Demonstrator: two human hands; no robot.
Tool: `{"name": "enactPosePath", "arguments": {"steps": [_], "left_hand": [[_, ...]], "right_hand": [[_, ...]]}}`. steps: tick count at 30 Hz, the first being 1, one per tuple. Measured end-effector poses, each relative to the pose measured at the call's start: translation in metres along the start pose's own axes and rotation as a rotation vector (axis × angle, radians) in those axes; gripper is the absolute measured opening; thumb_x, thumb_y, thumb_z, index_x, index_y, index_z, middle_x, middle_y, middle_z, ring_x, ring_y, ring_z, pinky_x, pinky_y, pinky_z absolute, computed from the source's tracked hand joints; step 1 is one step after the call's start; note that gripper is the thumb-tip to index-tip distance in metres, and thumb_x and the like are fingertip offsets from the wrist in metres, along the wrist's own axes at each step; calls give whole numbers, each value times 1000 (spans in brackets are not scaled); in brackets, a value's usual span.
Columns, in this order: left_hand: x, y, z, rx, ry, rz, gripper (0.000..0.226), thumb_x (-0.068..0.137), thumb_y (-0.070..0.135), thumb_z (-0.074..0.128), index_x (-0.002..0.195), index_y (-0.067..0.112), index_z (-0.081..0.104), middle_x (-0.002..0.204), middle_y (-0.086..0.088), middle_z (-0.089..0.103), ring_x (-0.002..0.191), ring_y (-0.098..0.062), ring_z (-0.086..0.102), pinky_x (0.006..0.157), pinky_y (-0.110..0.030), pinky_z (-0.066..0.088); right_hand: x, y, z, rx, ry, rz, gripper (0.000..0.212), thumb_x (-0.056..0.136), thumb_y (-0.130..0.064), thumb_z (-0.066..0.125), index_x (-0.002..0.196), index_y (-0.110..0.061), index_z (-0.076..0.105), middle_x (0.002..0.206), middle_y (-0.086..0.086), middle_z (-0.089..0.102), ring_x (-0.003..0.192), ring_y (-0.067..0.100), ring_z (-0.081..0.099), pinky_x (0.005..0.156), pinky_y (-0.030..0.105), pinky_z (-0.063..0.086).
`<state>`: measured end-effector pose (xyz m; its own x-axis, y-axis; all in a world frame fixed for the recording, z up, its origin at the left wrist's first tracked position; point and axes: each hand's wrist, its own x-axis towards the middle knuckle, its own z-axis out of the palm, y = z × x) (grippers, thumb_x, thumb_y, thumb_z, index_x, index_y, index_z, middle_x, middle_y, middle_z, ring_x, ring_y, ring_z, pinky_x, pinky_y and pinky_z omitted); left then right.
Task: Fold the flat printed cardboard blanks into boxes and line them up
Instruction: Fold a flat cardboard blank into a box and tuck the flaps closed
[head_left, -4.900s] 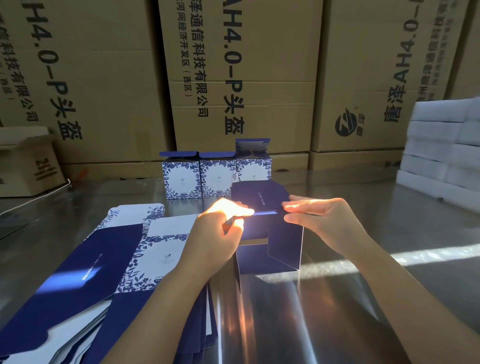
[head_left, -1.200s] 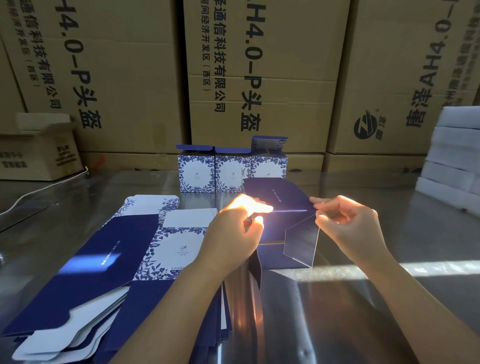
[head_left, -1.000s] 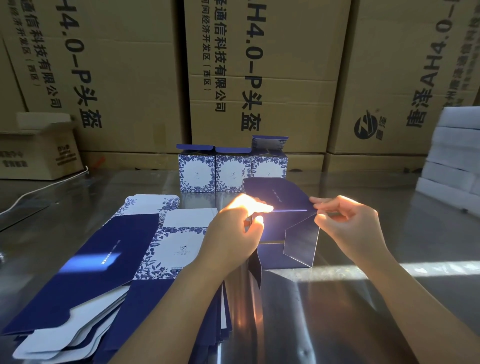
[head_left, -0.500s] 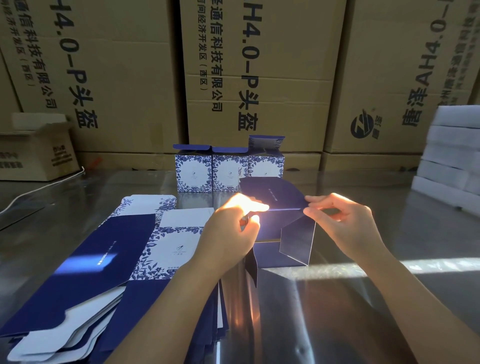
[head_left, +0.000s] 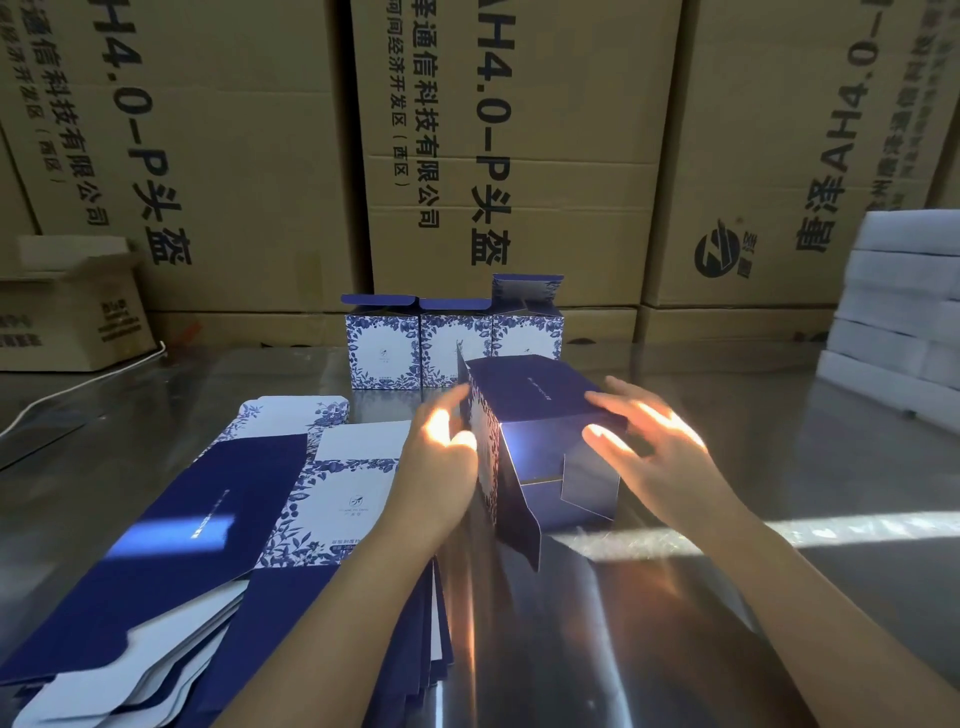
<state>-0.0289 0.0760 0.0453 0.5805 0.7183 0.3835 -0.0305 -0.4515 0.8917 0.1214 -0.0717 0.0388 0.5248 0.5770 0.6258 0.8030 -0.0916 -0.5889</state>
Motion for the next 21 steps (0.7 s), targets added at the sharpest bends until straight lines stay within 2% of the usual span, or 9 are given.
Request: {"name": "enactPosePath", "arguments": {"steps": [3, 5, 6, 10, 12, 15, 17, 19, 21], "left_hand": [[1, -11, 0, 159, -49, -146, 58, 87, 4, 39, 140, 28, 38, 121, 8, 52, 78, 2, 54, 55, -3, 42], [0, -14, 2, 216, -62, -155, 58, 88, 10, 45, 142, 27, 33, 131, 7, 52, 97, -10, 56, 68, -9, 39], [0, -15, 2, 233, -65, -166, 56, 89, 13, 47, 142, 26, 34, 131, 8, 52, 105, -13, 53, 77, -14, 38], [1, -17, 2, 276, -120, -166, 32, 95, 25, 45, 126, 28, 53, 114, 11, 59, 93, -11, 50, 80, -19, 33], [0, -16, 3, 223, -141, -171, 27, 96, 28, 45, 119, 33, 57, 115, 8, 63, 87, -5, 55, 73, -16, 38], [1, -12, 3, 59, -131, -215, 28, 92, 30, 47, 115, 40, 59, 113, 10, 64, 92, 0, 58, 73, -11, 41], [-1, -5, 4, -58, -115, -252, 26, 86, 34, 51, 108, 43, 62, 119, 0, 65, 108, -16, 59, 92, -28, 47], [-2, 1, 4, -139, -78, -235, 26, 85, 30, 51, 104, 42, 64, 125, -13, 59, 117, -30, 54, 102, -47, 43], [-2, 4, 2, -170, -5, -162, 25, 84, 26, 51, 100, 42, 61, 119, -9, 62, 109, -15, 59, 93, -40, 48]], "right_hand": [[0, 4, 3, -12, -21, 9, 30, 89, -31, 61, 115, -45, 57, 97, -41, 51, 66, 3, 53, 76, 5, 35], [1, 5, 2, -10, -28, 20, 27, 92, -28, 57, 118, -38, 59, 68, -39, 53, 64, 7, 54, 70, 6, 38], [0, 6, 2, -9, -30, 16, 27, 94, -28, 56, 119, -36, 59, 67, -34, 54, 67, 7, 55, 70, 7, 39], [-1, 5, 4, -24, 7, -15, 27, 96, -27, 52, 122, -31, 59, 89, -17, 61, 73, 10, 58, 75, 10, 41], [-1, 6, 6, -12, 38, -6, 28, 96, -26, 52, 123, -29, 58, 97, -18, 61, 76, 10, 58, 83, 25, 49], [-1, 10, 7, 41, 100, 41, 25, 96, -26, 52, 119, -32, 59, 64, -26, 50, 65, 11, 51, 81, 42, 53], [-1, 9, 9, 92, 125, 78, 22, 95, -26, 54, 113, -37, 58, 56, -19, 47, 63, 13, 51, 79, 43, 55], [-2, 5, 12, 174, 129, 120, 21, 93, -24, 57, 104, -41, 57, 67, -12, 55, 70, 16, 58, 73, 38, 58], [-3, 1, 14, 318, 118, 183, 20, 90, -21, 60, 96, -40, 58, 99, -5, 64, 82, 18, 65, 63, 29, 59]]}}
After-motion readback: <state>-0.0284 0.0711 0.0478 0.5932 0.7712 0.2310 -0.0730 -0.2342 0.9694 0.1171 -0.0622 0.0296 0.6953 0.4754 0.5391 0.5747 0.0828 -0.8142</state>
